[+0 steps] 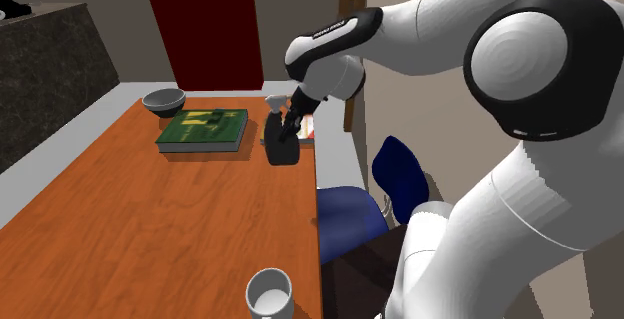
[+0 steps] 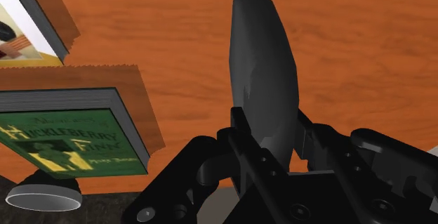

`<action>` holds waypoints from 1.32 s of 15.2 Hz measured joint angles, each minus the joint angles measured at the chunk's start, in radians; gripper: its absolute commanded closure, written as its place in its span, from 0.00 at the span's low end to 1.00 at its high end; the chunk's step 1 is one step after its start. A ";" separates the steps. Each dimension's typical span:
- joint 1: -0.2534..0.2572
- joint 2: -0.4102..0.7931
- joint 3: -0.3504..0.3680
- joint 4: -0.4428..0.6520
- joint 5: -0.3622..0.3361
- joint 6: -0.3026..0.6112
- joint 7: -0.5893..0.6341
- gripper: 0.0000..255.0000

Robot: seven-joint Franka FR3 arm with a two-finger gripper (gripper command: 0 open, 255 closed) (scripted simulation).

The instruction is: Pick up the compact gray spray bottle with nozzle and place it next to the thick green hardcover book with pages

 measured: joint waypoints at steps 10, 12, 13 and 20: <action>-0.042 -0.065 0.055 0.073 -0.089 -0.106 0.108 1.00; -0.046 -0.072 0.064 0.090 -0.099 -0.126 0.126 1.00; -0.048 -0.077 0.070 0.100 -0.105 -0.138 0.137 1.00; -0.061 -0.097 0.091 0.174 -0.135 -0.221 0.185 1.00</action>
